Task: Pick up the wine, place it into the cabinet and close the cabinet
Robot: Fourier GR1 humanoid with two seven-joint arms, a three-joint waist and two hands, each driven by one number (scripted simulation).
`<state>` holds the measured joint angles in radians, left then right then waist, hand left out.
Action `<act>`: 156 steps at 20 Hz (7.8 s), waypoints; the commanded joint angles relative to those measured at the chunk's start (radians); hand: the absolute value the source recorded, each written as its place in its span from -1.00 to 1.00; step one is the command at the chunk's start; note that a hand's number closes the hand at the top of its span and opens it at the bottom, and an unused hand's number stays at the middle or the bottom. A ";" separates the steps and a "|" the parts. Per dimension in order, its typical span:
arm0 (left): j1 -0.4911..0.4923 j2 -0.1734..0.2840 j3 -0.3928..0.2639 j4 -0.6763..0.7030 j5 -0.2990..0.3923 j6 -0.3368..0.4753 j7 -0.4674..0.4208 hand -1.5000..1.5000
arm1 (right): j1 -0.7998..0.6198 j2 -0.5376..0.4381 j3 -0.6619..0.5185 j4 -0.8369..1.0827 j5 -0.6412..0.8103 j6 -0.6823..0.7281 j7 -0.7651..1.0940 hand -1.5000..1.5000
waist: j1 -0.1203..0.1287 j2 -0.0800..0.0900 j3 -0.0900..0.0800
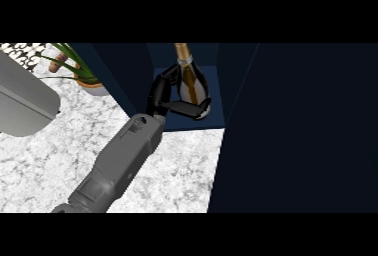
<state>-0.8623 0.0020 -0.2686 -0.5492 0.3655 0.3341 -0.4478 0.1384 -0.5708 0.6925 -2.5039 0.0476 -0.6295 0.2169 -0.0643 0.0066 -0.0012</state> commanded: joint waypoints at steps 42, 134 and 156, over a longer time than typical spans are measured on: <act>-0.309 0.052 0.144 0.446 0.061 0.069 -0.164 -1.00 | 0.107 -0.040 0.030 -0.121 -0.085 0.078 -0.142 -1.00 | -0.062 0.033 -0.002; 0.939 0.509 0.185 -1.000 0.426 -0.548 0.036 -1.00 | 0.044 -0.223 0.247 -0.173 -0.047 0.277 -0.093 1.00 | 0.076 -0.008 -0.003; 0.896 0.577 0.241 -0.954 0.482 -0.675 0.077 -1.00 | -0.292 0.059 0.131 0.044 -0.191 0.351 0.106 1.00 | 0.153 0.007 -0.008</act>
<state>0.0382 0.5790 -0.0236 -1.4992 0.8492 -0.3231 -0.3712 -0.0542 -0.6804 0.7196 -2.4526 -0.0534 -0.2587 0.2288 0.0720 0.0121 -0.0090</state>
